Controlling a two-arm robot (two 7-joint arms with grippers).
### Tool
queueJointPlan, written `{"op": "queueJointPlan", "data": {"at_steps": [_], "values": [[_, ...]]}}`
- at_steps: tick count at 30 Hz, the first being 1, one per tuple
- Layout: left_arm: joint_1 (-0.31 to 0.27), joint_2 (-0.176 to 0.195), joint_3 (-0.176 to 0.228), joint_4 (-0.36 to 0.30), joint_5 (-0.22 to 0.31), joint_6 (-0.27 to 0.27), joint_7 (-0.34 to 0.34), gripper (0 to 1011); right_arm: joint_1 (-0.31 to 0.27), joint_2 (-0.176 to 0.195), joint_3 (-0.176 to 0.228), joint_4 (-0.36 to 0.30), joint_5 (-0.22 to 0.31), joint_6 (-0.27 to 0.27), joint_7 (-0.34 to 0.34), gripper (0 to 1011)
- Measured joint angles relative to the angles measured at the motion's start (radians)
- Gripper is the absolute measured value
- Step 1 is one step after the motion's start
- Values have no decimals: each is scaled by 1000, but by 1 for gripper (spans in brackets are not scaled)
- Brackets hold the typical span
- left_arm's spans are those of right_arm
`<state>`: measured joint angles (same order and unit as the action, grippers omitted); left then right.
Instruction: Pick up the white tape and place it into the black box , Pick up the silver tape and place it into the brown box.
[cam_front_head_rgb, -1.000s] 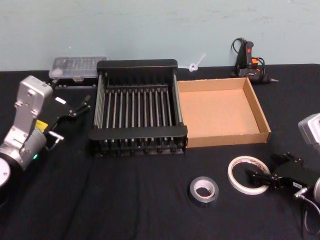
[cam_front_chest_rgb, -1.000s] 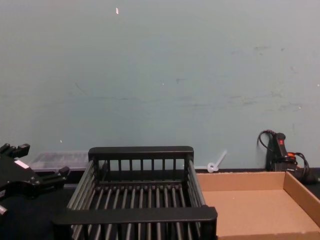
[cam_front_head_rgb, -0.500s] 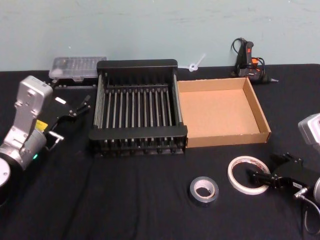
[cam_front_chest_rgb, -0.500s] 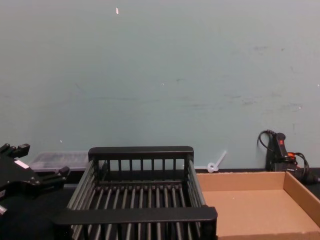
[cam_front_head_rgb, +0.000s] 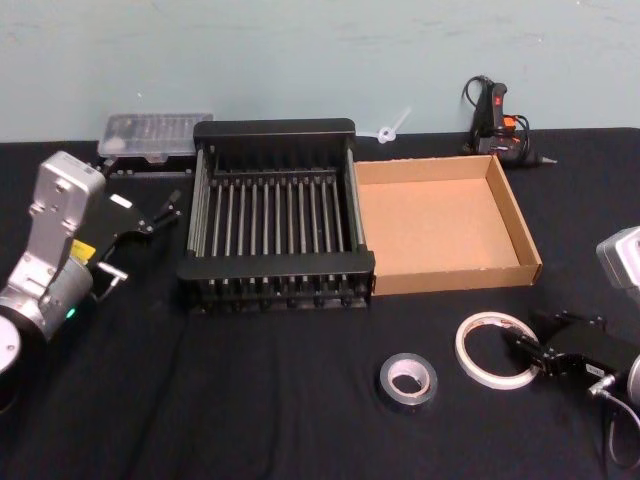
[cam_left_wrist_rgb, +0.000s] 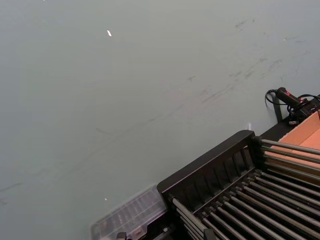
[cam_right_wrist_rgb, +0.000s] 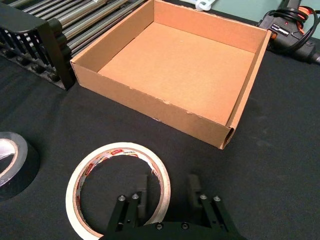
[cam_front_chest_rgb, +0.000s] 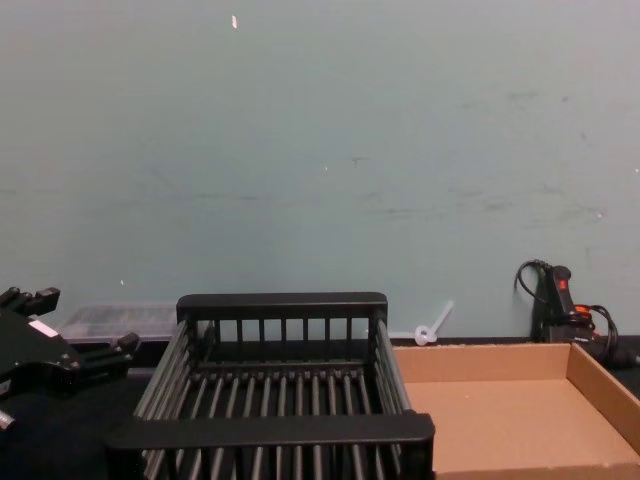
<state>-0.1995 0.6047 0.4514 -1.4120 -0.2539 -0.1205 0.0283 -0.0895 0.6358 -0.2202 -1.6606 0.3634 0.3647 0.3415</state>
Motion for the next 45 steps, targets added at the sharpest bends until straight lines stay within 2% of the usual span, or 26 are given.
{"op": "queueJointPlan", "data": {"at_steps": [14, 37, 45], "values": [[0, 0, 0, 0, 0, 0, 0, 1001, 0, 0, 0, 0, 1, 0, 0, 91], [0, 0, 0, 0, 0, 0, 0, 1002, 0, 0, 0, 0, 1, 0, 0, 80], [0, 0, 0, 0, 0, 0, 0, 1001, -6, -2, 13, -17, 5, -25, 15, 80]]}}
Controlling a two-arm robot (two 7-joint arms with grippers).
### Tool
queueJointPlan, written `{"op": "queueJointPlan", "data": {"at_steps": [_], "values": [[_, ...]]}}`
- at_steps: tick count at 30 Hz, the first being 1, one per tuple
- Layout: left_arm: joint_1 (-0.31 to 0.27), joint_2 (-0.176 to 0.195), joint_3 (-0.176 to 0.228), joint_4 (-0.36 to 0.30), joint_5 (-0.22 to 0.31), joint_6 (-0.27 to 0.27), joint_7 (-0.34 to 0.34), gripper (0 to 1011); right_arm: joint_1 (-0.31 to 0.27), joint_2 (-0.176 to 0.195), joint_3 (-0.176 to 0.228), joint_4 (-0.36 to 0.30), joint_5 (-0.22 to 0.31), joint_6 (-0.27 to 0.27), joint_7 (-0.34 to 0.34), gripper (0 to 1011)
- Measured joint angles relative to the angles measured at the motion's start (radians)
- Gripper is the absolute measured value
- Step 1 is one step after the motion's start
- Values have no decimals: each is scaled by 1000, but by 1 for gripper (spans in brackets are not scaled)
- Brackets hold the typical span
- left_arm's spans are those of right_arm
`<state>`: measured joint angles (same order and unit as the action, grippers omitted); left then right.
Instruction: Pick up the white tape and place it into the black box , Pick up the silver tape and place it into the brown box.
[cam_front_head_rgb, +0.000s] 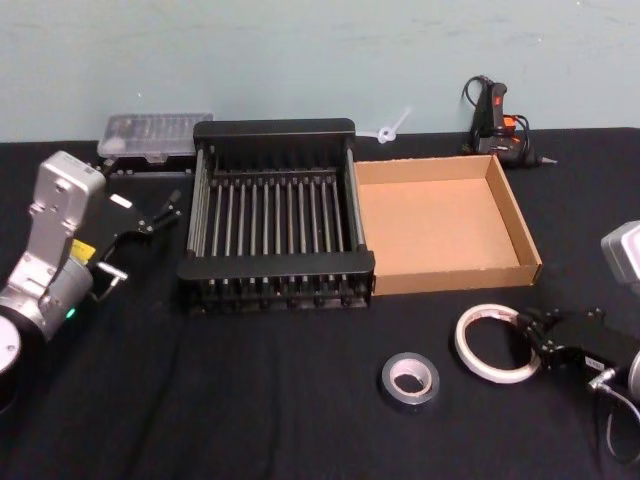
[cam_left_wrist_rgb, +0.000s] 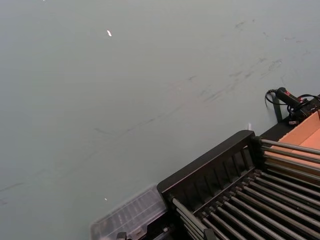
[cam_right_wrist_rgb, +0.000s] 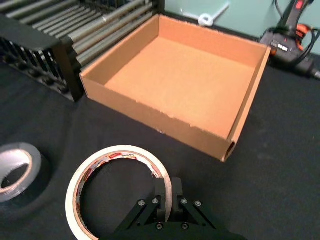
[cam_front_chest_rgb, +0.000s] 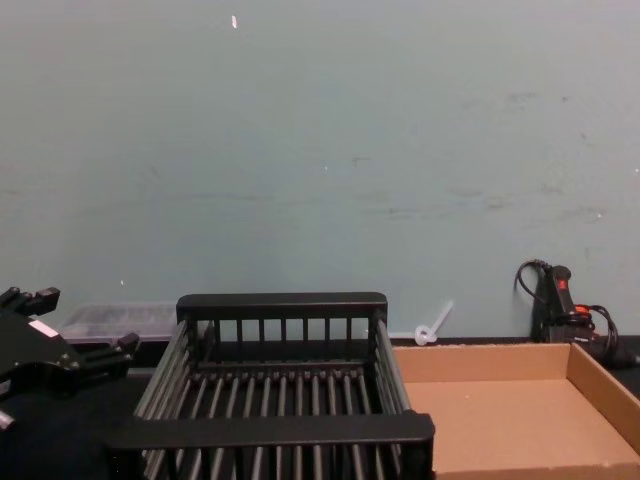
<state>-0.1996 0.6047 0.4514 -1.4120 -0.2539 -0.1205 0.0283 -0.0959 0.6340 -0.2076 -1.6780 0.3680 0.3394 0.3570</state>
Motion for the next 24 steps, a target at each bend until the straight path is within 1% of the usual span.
{"op": "queueJointPlan", "data": {"at_steps": [6, 11, 19, 21, 24], "values": [[0, 0, 0, 0, 0, 0, 0, 1001, 0, 1, 9, -21, 11, -11, 9, 80], [0, 0, 0, 0, 0, 0, 0, 1001, 17, -1, 9, -27, 13, -23, 13, 80], [0, 0, 0, 0, 0, 0, 0, 1001, 79, -26, -13, -5, 1, -50, 15, 80], [0, 0, 0, 0, 0, 0, 0, 1001, 110, -38, -27, 11, -8, -60, 20, 80], [0, 0, 0, 0, 0, 0, 0, 1001, 141, -54, -44, 27, -17, -71, 23, 80]]}}
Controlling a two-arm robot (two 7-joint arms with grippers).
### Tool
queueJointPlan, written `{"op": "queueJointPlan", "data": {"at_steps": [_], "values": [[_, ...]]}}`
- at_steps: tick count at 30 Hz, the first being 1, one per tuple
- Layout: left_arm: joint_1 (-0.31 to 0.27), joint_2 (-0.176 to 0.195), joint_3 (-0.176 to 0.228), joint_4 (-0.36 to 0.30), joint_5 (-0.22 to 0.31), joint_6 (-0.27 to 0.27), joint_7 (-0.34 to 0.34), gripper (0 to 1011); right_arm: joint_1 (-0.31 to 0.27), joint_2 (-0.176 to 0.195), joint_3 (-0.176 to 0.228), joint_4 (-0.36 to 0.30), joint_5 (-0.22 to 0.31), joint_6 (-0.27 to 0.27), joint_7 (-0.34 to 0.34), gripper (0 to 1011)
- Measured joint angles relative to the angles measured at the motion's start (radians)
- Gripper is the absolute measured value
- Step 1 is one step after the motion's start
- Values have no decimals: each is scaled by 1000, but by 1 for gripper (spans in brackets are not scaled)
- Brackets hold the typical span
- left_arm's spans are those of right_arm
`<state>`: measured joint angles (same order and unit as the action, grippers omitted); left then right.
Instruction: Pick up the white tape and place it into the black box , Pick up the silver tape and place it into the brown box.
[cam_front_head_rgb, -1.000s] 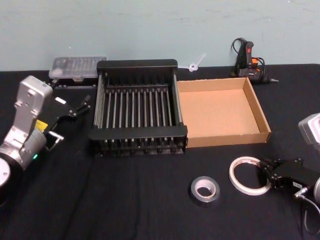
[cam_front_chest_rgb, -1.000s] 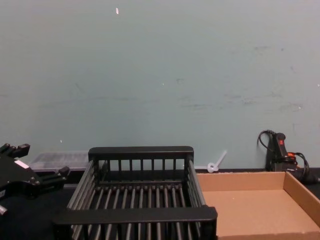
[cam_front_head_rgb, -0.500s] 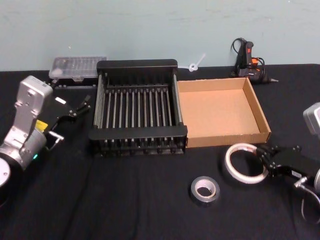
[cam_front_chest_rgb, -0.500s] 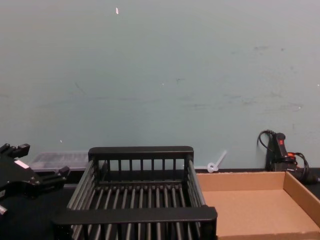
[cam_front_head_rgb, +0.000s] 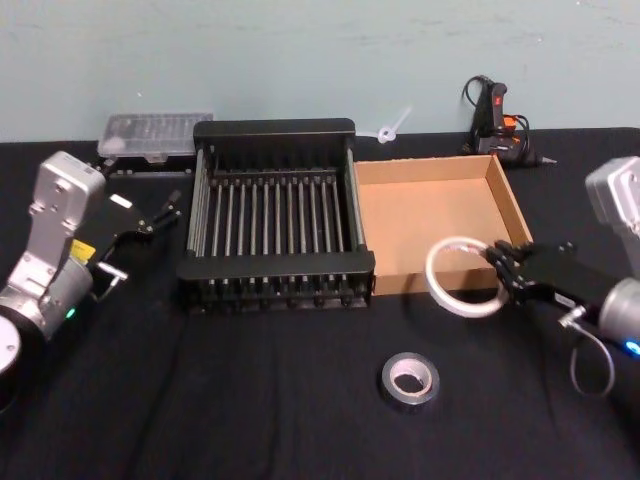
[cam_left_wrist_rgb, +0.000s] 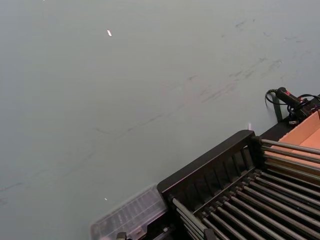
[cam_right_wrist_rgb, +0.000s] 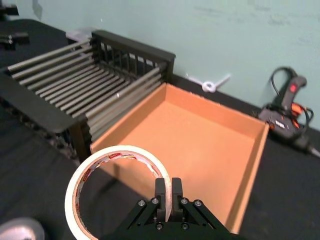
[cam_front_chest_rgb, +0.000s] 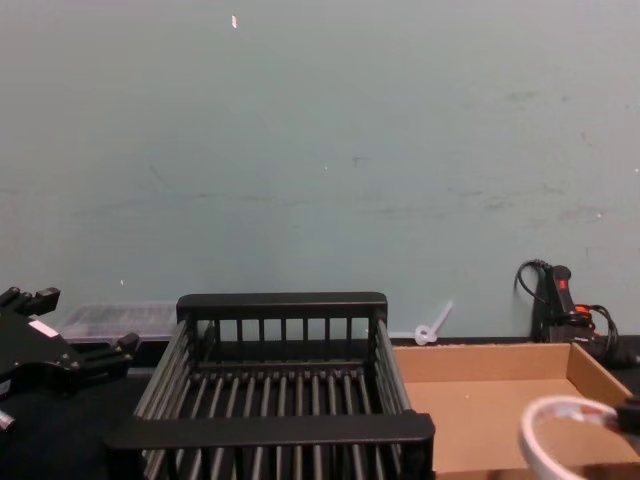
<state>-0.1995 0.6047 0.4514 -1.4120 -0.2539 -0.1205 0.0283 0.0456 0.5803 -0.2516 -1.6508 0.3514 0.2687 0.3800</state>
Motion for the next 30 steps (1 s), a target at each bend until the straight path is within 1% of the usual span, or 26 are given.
{"op": "queueJointPlan", "data": {"at_steps": [1, 4, 6, 10, 16, 19, 22, 24, 26, 28, 30], "values": [[0, 0, 0, 0, 0, 0, 0, 1001, 0, 0, 0, 0, 0, 0, 0, 80], [0, 0, 0, 0, 0, 0, 0, 1001, 45, -25, -24, 26, -13, -17, 7, 80], [0, 0, 0, 0, 0, 0, 0, 1002, 60, -33, -33, 35, -17, -23, 9, 80], [0, 0, 0, 0, 0, 0, 0, 1001, 111, -66, -58, 68, -30, -42, 14, 80], [0, 0, 0, 0, 0, 0, 0, 1002, 164, -104, -80, 109, -36, -59, 17, 80], [0, 0, 0, 0, 0, 0, 0, 1001, 197, -125, -96, 138, -44, -67, 22, 80], [0, 0, 0, 0, 0, 0, 0, 1001, 246, -150, -123, 181, -58, -75, 33, 80], [0, 0, 0, 0, 0, 0, 0, 1001, 257, -155, -128, 189, -61, -77, 36, 80], [0, 0, 0, 0, 0, 0, 0, 1001, 293, -172, -148, 225, -73, -86, 46, 80], [0, 0, 0, 0, 0, 0, 0, 1001, 301, -176, -152, 232, -76, -88, 48, 80], [0, 0, 0, 0, 0, 0, 0, 1001, 337, -192, -169, 268, -88, -98, 59, 80]]}}
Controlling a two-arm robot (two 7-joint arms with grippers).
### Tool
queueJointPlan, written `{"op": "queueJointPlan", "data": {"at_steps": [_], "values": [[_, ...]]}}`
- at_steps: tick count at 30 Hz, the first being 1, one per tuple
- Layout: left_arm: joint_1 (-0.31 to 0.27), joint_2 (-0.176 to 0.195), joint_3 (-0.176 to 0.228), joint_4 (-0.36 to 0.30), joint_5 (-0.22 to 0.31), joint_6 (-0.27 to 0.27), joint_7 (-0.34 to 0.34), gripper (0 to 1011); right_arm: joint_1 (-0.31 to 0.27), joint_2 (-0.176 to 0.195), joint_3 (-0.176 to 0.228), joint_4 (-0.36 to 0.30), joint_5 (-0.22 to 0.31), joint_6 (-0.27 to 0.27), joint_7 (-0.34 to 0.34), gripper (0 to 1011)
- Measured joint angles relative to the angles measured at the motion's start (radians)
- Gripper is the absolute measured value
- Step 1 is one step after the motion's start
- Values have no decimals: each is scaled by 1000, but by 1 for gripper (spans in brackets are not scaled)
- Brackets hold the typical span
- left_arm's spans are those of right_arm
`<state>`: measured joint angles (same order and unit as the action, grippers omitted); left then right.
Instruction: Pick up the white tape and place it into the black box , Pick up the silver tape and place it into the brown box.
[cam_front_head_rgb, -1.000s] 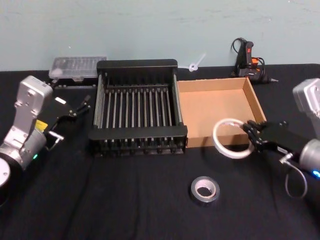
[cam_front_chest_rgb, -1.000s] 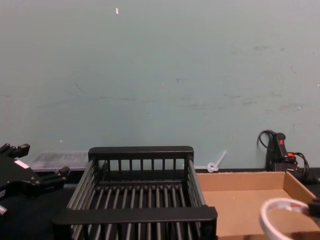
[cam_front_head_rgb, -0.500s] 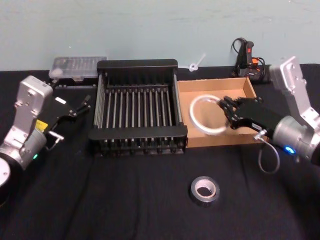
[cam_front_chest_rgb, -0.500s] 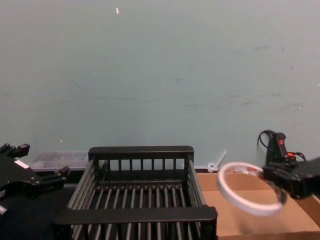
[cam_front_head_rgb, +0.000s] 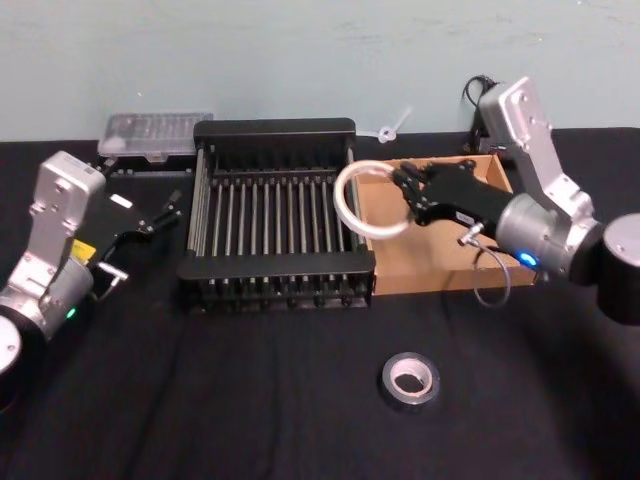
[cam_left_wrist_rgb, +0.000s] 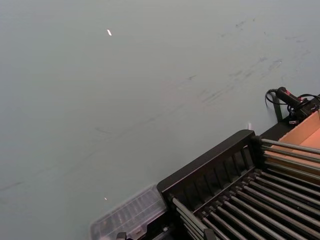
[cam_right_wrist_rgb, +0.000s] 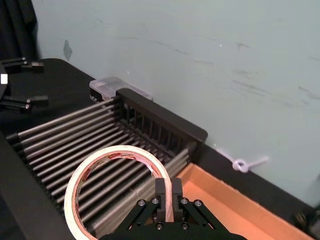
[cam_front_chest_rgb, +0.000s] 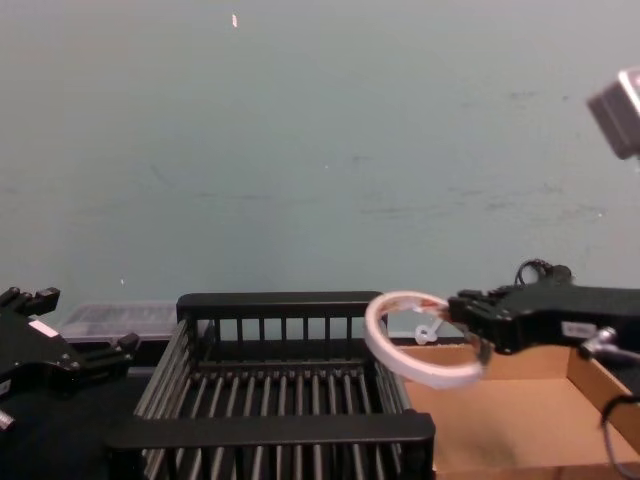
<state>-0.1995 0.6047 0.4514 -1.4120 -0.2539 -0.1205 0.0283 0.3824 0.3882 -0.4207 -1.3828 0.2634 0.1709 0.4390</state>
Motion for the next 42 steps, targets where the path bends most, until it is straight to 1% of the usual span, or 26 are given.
{"op": "queueJointPlan", "data": {"at_steps": [8, 12, 15, 19, 22, 28, 31, 42], "values": [[0, 0, 0, 0, 0, 0, 0, 1001, 84, -43, -37, 101, -19, -24, 30, 80], [0, 0, 0, 0, 0, 0, 0, 1001, 126, -69, -56, 160, -29, -40, 45, 80], [0, 0, 0, 0, 0, 0, 0, 1001, 165, -97, -75, 217, -37, -54, 59, 80], [0, 0, 0, 0, 0, 0, 0, 1001, 194, -118, -88, 263, -44, -65, 69, 80], [0, 0, 0, 0, 0, 0, 0, 1001, 223, -142, -101, 316, -50, -76, 78, 80], [0, 0, 0, 0, 0, 0, 0, 1001, 258, -169, -113, 380, -62, -93, 88, 80], [0, 0, 0, 0, 0, 0, 0, 1001, 265, -174, -116, 392, -66, -97, 88, 80], [0, 0, 0, 0, 0, 0, 0, 1001, 264, -174, -116, 390, -66, -97, 89, 80]]}}
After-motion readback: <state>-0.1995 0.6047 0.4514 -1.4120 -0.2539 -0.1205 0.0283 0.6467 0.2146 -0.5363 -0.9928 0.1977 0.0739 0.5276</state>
